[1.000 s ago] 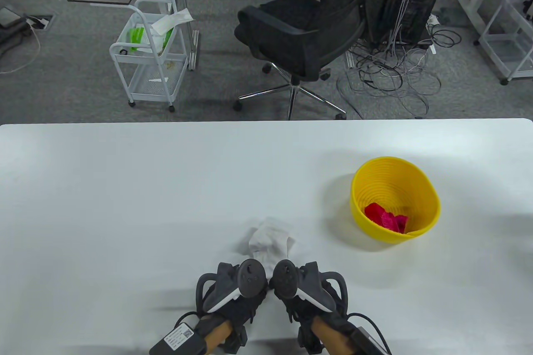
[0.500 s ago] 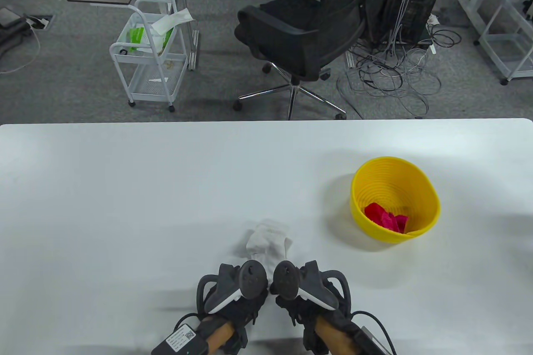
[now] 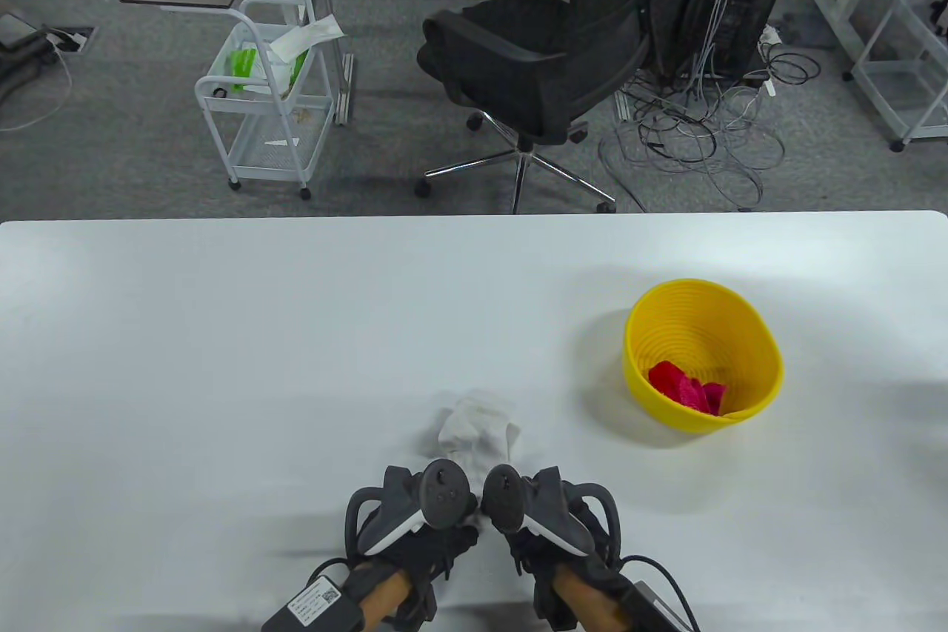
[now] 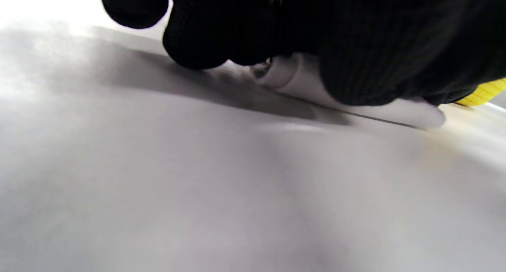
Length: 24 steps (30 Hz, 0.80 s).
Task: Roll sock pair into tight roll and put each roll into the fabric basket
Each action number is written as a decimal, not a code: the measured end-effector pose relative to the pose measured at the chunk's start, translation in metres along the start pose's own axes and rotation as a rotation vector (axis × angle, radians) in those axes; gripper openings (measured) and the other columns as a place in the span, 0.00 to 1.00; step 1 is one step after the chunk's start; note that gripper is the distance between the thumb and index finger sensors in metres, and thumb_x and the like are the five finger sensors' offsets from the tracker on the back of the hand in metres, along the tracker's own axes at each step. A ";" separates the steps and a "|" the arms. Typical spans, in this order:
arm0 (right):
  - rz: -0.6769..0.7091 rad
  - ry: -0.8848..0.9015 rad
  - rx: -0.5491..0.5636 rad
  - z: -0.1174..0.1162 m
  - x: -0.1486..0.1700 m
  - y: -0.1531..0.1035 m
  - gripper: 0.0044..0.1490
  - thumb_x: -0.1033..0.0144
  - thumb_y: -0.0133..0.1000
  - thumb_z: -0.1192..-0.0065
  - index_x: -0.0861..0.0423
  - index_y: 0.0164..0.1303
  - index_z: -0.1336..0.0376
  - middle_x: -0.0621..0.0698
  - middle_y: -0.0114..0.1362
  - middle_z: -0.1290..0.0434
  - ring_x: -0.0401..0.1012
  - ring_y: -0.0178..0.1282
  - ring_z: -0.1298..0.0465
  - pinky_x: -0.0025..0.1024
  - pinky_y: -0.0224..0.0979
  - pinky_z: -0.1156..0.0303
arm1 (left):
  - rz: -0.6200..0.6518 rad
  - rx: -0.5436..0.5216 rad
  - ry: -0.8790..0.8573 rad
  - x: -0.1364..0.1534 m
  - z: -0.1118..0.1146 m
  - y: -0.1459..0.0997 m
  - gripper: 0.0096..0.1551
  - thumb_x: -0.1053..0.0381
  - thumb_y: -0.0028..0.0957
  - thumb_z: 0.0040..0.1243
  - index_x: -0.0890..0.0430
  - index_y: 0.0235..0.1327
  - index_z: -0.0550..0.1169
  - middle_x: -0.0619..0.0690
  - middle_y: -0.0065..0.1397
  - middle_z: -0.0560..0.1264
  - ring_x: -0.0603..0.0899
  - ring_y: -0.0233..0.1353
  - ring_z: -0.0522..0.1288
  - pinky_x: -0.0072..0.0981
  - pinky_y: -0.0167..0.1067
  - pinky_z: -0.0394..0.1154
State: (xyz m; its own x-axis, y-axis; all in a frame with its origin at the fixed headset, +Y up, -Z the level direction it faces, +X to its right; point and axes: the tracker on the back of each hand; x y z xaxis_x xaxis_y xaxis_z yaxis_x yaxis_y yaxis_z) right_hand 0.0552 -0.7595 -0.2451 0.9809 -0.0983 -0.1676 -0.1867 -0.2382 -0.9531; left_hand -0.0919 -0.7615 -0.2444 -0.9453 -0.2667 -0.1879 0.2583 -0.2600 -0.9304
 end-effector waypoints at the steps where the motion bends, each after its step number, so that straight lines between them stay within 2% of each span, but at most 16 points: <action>1: -0.001 0.012 -0.006 0.000 0.001 0.000 0.24 0.53 0.49 0.32 0.38 0.56 0.28 0.39 0.63 0.22 0.38 0.63 0.21 0.50 0.71 0.29 | -0.002 -0.021 0.010 -0.001 0.000 0.000 0.27 0.43 0.36 0.73 0.42 0.52 0.84 0.45 0.61 0.78 0.55 0.58 0.77 0.54 0.65 0.68; 5: 0.003 0.052 -0.018 0.004 0.004 0.000 0.24 0.53 0.48 0.31 0.39 0.56 0.28 0.39 0.62 0.21 0.38 0.63 0.20 0.50 0.71 0.29 | 0.004 -0.034 -0.013 -0.001 0.000 0.001 0.21 0.46 0.42 0.66 0.44 0.49 0.86 0.48 0.57 0.80 0.55 0.55 0.78 0.54 0.64 0.69; 9: 0.046 0.104 0.046 0.020 0.005 -0.006 0.22 0.55 0.45 0.26 0.38 0.51 0.26 0.38 0.61 0.20 0.38 0.62 0.20 0.50 0.70 0.28 | 0.003 -0.005 -0.036 0.001 0.001 0.003 0.21 0.46 0.42 0.64 0.44 0.49 0.85 0.46 0.57 0.79 0.55 0.55 0.78 0.53 0.64 0.69; 11: 0.082 0.099 0.037 0.022 0.003 -0.009 0.22 0.54 0.44 0.24 0.38 0.50 0.25 0.38 0.60 0.19 0.38 0.60 0.19 0.49 0.70 0.28 | 0.000 0.009 -0.053 0.003 0.001 0.004 0.21 0.46 0.43 0.63 0.44 0.49 0.85 0.47 0.56 0.79 0.55 0.54 0.78 0.53 0.63 0.69; 17: 0.080 0.009 -0.037 0.011 -0.002 -0.008 0.26 0.53 0.44 0.23 0.36 0.53 0.27 0.36 0.64 0.21 0.38 0.65 0.21 0.50 0.71 0.29 | -0.005 0.017 -0.075 0.004 0.001 0.004 0.21 0.45 0.44 0.62 0.44 0.49 0.85 0.47 0.56 0.79 0.55 0.54 0.77 0.53 0.63 0.68; 23: 0.045 -0.011 -0.037 0.002 0.000 -0.004 0.31 0.51 0.42 0.22 0.34 0.58 0.30 0.35 0.69 0.24 0.40 0.70 0.24 0.52 0.73 0.31 | -0.012 0.007 -0.080 0.005 0.002 0.003 0.22 0.44 0.43 0.61 0.45 0.50 0.84 0.49 0.57 0.79 0.56 0.53 0.78 0.54 0.63 0.69; 24: 0.040 -0.014 -0.030 0.002 -0.001 -0.004 0.31 0.50 0.42 0.22 0.34 0.58 0.30 0.36 0.69 0.24 0.40 0.70 0.24 0.52 0.73 0.31 | -0.015 0.010 -0.081 0.005 0.001 0.003 0.22 0.44 0.43 0.61 0.44 0.50 0.84 0.47 0.57 0.79 0.56 0.53 0.78 0.54 0.62 0.69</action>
State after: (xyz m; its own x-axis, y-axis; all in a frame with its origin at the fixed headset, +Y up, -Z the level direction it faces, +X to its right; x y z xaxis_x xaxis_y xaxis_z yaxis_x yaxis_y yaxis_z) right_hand 0.0551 -0.7565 -0.2416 0.9733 -0.0949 -0.2091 -0.2271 -0.2628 -0.9377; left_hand -0.0958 -0.7649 -0.2475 -0.9300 -0.3365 -0.1481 0.2469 -0.2734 -0.9297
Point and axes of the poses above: the tracker on the back of each hand, its own x axis roughly to the little-finger side, its own y axis roughly from the wrist to the fingertips, z = x × y
